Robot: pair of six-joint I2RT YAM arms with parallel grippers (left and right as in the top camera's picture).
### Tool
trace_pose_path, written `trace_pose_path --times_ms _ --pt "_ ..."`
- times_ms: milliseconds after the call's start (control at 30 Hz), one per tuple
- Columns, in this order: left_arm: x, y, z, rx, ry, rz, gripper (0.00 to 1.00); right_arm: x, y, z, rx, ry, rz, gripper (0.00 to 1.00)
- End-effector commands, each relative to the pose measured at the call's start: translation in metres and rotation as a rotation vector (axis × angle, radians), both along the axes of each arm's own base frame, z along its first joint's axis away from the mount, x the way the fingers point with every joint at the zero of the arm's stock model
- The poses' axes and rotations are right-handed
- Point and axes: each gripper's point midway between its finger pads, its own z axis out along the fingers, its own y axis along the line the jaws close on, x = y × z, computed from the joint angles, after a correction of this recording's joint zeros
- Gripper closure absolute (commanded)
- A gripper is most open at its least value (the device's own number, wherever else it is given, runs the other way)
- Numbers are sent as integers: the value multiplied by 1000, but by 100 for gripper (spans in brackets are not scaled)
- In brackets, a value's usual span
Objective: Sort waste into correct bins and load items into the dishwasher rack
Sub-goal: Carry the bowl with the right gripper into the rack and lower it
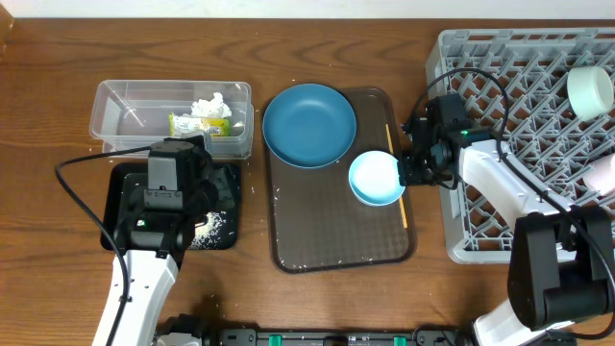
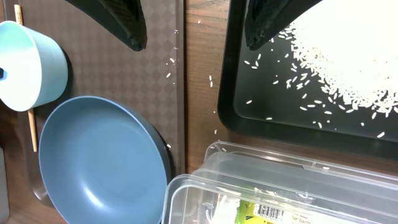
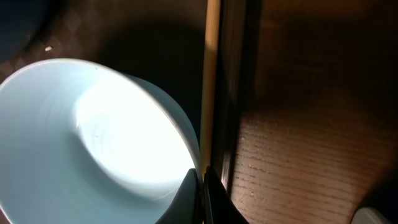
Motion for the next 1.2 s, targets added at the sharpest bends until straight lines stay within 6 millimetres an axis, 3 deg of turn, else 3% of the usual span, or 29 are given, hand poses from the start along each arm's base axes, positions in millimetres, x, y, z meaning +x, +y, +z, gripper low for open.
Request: trace_pose_path --times_ms 0,167,300,533,633,767,867,967,1167 --pt "2 3 2 13 -6 5 46 2 3 5 3 -21 -3 99" --pt "2 3 2 13 -6 5 46 19 6 28 19 -111 -5 99" --pt "2 3 2 13 -6 4 46 46 -5 73 -14 -284 -34 99" --pt "2 3 2 13 -6 4 46 83 -66 177 -292 -691 -196 99" --pt "2 3 2 13 -6 4 46 89 -89 206 -433 -797 -225 99" --pt "2 3 2 13 -6 4 46 86 -141 238 -761 -864 -372 99" --pt "2 3 2 13 -6 4 46 82 -173 259 -994 -877 -481 99" --pt "2 3 2 13 -6 4 46 82 -192 270 -1159 -860 -519 99" --pt "2 3 2 13 -6 5 46 95 -225 259 -1321 -781 -502 99"
